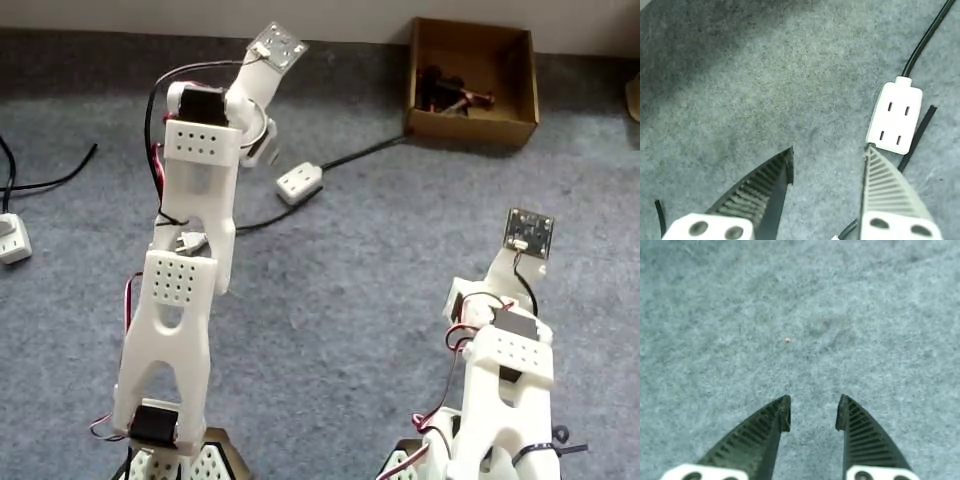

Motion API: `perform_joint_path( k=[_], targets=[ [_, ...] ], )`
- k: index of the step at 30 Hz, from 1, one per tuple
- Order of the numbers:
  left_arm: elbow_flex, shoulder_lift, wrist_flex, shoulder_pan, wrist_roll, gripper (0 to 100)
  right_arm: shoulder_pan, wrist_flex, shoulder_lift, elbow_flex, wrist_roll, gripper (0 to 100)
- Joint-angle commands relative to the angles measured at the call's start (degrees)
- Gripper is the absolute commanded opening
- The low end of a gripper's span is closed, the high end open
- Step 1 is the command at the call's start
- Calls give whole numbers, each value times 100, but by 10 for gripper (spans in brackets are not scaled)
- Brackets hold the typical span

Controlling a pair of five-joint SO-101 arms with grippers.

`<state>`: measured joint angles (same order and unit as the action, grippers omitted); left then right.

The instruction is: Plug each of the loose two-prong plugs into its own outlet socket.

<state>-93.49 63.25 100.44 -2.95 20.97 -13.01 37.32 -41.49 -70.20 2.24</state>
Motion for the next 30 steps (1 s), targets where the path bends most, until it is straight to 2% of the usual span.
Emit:
perform_joint_path(
  k=[1, 17, 26, 30],
  targets=[
    [-198, -523, 79, -48, -273, 213, 40, -101, -163, -13, 62, 152],
    [-4, -1859, 88, -40, -598, 213, 48, -110, -154, -13, 62, 152],
    [2167, -3705, 53, -57, -589, 213, 48, -110, -154, -13, 62, 152],
    [2809, -4031, 44, -66, -554, 214, 48, -110, -154, -13, 62, 152]
  ],
)
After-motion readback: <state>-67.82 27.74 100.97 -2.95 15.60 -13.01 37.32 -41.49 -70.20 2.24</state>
